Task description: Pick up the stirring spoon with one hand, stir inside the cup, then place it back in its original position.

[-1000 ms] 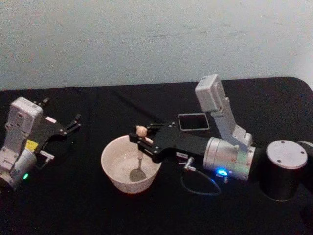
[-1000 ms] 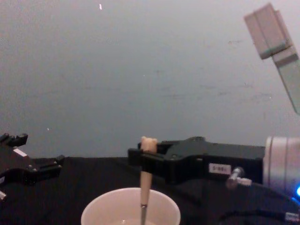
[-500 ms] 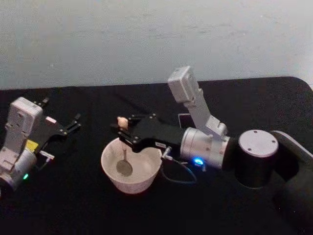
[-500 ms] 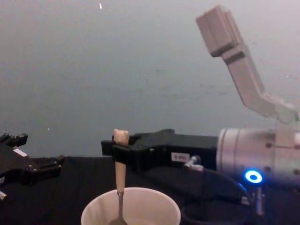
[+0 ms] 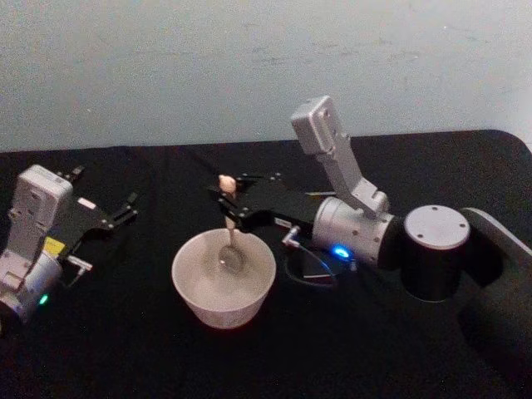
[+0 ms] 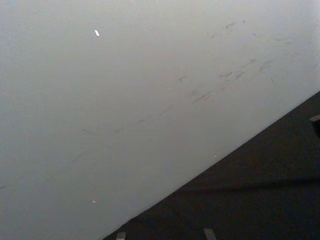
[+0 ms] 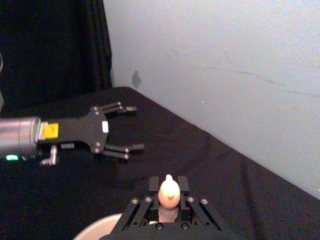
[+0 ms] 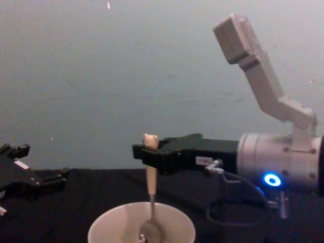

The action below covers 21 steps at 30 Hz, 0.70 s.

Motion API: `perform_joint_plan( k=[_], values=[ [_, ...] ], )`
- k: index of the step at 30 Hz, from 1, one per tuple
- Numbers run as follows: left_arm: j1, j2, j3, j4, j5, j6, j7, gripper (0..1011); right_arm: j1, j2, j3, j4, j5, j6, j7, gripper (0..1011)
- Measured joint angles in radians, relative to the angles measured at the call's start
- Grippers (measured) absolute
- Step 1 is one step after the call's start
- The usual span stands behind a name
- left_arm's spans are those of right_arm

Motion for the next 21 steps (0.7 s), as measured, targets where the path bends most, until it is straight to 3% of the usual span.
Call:
perform_joint_plan(
  k=[8,21],
  values=[
    [0.0,0.0,0.0,0.0,0.0,0.0,0.0,1001,-0.039,0.058,0.022,-0.06,-0.001,-0.006,0.038,214],
    [0.0,0.0,0.0,0.0,0.0,0.0,0.0,1001,-0.113,0.131,0.029,-0.187,0.058,0.024,0.085,214]
  ],
)
